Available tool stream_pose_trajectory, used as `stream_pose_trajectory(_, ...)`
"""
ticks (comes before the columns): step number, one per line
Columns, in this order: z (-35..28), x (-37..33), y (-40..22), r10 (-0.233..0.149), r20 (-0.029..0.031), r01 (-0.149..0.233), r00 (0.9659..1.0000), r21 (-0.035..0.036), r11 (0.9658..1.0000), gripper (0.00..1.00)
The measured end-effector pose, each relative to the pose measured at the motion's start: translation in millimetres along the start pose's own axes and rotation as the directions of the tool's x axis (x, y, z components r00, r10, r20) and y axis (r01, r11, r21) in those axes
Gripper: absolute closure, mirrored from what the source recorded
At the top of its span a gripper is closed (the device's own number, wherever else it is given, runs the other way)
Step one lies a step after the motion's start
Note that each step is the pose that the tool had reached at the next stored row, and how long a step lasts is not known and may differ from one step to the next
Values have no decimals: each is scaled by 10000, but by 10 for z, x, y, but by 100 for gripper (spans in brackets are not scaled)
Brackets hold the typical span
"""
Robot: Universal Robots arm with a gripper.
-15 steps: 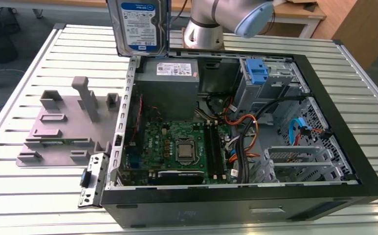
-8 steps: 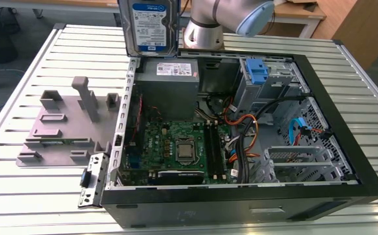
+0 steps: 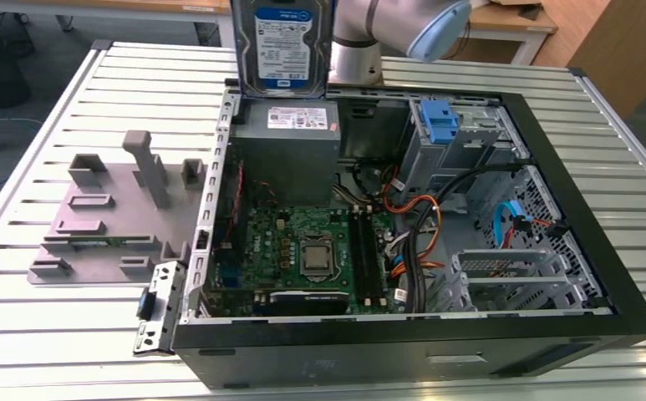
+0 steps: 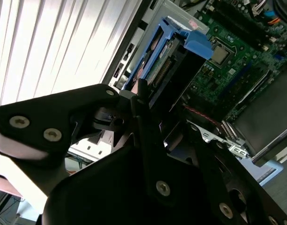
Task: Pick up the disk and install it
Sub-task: 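Pick up the disk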
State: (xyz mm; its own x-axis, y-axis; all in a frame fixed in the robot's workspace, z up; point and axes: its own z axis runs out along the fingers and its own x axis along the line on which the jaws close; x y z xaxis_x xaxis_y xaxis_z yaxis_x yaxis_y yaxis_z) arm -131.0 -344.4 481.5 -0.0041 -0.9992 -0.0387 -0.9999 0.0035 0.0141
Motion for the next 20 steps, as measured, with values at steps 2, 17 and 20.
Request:
stream_pose_trajectory(2, -1, 0, -83, -2, 0, 2, 10000, 0, 10000, 65)
stream_pose_trajectory(17, -6, -2, -605, -2, 0, 2, 10000, 0, 10000, 65)
stream_pose_trajectory(20, -7, -3, -690, -1, 0, 1, 10000, 0, 10000, 65)
